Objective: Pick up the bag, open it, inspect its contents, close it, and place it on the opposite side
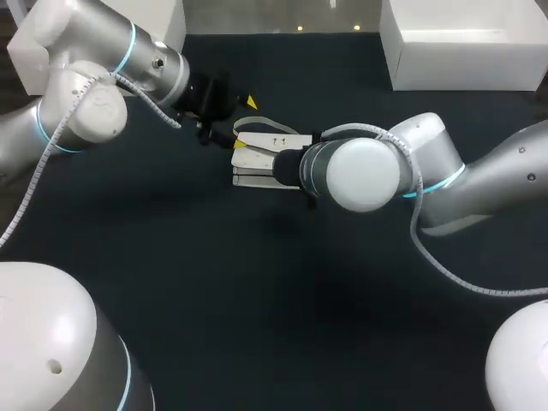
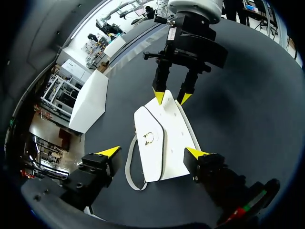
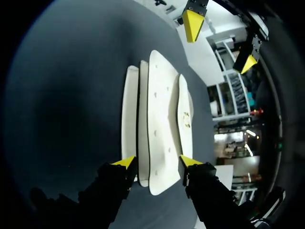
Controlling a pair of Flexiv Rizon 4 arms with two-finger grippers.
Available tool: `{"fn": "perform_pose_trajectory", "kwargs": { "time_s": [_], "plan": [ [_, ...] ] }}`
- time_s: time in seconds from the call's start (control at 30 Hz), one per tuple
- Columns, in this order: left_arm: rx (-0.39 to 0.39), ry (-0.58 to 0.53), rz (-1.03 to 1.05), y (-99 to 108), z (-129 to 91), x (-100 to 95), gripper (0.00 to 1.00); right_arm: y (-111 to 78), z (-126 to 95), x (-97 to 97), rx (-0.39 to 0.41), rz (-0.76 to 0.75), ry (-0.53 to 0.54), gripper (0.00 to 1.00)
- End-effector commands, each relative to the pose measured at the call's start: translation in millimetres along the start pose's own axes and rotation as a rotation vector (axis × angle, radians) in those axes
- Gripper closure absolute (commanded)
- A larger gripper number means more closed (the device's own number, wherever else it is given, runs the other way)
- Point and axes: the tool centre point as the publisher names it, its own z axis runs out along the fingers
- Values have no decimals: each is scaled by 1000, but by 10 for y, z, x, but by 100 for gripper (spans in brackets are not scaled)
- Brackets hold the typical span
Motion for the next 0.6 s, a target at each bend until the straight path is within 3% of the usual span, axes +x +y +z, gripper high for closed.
{"fn": "perform_pose_trajectory", "kwargs": {
  "time_s": [0.03, 0.27, 0.4, 0.6],
  "plan": [
    [10, -12, 4, 11, 37, 34, 13, 31, 73, -10, 12, 5, -9, 51],
    [13, -5, 2, 17, 58, 53, 16, 28, 110, -40, 22, 10, -16, 57],
    [15, -1, 7, 15, 64, 64, 20, 22, 124, -40, 24, 18, -18, 71],
    [17, 3, 8, 20, 73, 70, 24, 18, 131, -39, 30, 19, -19, 73]
  ]
}}
